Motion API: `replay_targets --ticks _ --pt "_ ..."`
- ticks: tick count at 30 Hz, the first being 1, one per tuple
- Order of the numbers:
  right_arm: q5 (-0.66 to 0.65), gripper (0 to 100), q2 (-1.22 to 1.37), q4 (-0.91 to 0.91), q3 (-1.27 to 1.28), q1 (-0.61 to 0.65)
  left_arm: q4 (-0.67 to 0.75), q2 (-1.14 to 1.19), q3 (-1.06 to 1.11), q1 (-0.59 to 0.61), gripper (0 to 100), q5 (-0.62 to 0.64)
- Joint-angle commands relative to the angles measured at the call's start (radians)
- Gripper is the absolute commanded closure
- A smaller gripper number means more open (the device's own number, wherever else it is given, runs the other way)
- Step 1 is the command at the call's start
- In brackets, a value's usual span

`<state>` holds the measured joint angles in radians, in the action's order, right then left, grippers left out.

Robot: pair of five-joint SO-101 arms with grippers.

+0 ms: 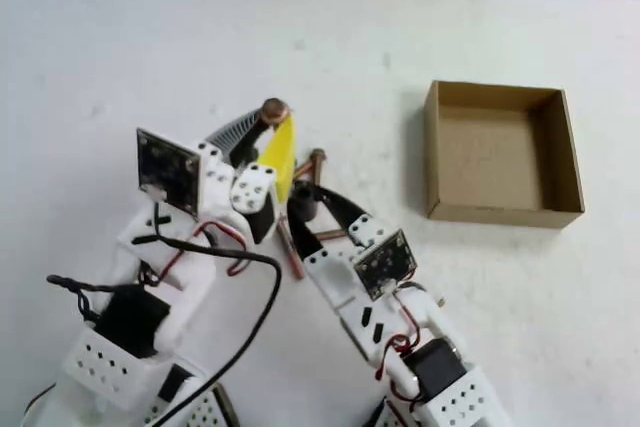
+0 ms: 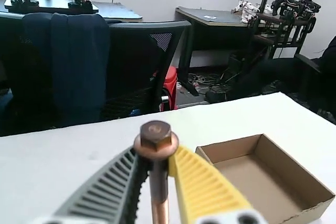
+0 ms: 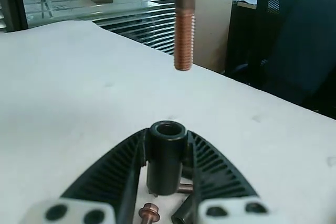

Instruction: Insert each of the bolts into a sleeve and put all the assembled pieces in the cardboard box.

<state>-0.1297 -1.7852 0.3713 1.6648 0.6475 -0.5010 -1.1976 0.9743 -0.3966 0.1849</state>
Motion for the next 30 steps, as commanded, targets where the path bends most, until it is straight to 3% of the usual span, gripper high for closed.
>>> replay_targets --ticks 1,12,20,30 --pt "-0.017 98.1 -0.018 -0.07 -0.003 -0.015 0.028 -0.027 -0.081 -0.035 98 0.035" --pt "-0.017 98.1 -0.018 -0.09 0.009 -0.015 0.025 -0.027 -0.081 -0.074 98 0.034" --pt "-0.017 98.1 -0.018 -0.09 0.015 -0.016 -0.222 -0.022 -0.245 -0.07 98 0.038" --pt "-0.017 98.1 -0.018 -0.085 0.015 -0.018 -0.227 -0.025 -0.17 -0.094 98 0.041"
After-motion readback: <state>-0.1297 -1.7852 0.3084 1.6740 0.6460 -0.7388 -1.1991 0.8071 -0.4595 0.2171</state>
